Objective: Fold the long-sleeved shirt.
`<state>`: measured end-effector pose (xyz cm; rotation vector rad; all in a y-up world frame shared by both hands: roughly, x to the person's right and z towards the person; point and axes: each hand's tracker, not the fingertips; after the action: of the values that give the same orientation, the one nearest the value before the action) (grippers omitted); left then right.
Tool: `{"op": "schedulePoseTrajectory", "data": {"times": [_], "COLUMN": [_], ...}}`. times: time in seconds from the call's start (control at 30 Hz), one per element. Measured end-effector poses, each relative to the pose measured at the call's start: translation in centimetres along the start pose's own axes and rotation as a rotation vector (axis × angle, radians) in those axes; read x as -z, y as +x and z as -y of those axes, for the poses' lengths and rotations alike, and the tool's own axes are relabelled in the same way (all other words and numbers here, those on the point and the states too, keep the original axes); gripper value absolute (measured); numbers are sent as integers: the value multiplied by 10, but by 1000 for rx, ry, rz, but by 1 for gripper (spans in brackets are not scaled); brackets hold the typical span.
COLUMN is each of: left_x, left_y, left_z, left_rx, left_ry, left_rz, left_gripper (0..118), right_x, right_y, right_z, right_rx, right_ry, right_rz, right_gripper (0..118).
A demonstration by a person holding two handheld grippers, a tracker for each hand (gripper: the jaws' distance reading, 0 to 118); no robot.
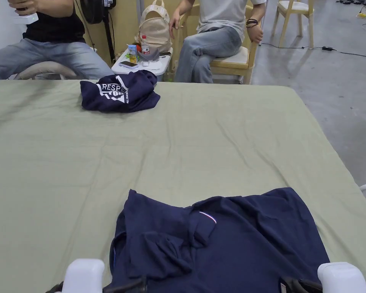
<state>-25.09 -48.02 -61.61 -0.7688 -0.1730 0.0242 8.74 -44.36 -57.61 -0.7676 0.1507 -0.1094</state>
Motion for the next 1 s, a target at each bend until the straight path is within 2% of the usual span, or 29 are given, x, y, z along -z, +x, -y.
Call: {"op": "schedulePoseTrajectory", "data": {"times": [0.03,0.07,0.1,0.13,0.17,0.2,0.3,0.47,0.57,0.73,0.77,0.8,0.83,0.87,0.9,0.93,1.0], "left_x": [-6,-11,-15,-11,-6,-4,-1,12,22,63,73,86,98,113,133,153,190], "left_y": [1,1,-2,-2,-1,6,16,21,21,8,4,-2,-8,-14,-20,-28,-42], "left_z": [10,18,25,32,38,43,42,27,0,-60,-78,-98,-112,-126,-140,-152,-174], "left_rx": [9,-29,-53,-106,-119,-91,-64,-43,-40,43,52,62,67,85,109,103,76], "left_ry": [-5,16,19,0,-51,-44,-72,-84,-104,-68,-61,-54,-33,-29,-45,-51,-145], "left_rz": [-26,1,11,47,43,-26,50,38,43,21,32,68,86,91,84,83,110], "left_gripper": [101,85,57,14,0,0,0,0,0,0,1,13,38,81,108,118,115], "right_x": [0,1,3,4,6,7,15,24,36,73,81,89,94,101,107,112,121], "right_y": [0,0,-1,-1,-1,-2,-1,4,7,18,19,21,22,23,24,24,24], "right_z": [5,10,14,19,24,29,40,39,31,5,-2,-10,-17,-23,-28,-32,-38], "right_rx": [0,1,2,5,7,7,-2,18,17,12,12,14,16,15,12,6,-6], "right_ry": [0,-3,-11,-17,-23,-33,-72,-112,-133,-152,-152,-149,-148,-147,-147,-149,-157], "right_rz": [2,3,7,8,14,30,53,57,66,68,69,64,58,53,47,40,29], "right_gripper": [1,1,1,1,1,1,1,1,1,1,1,1,1,1,1,1,1]}}
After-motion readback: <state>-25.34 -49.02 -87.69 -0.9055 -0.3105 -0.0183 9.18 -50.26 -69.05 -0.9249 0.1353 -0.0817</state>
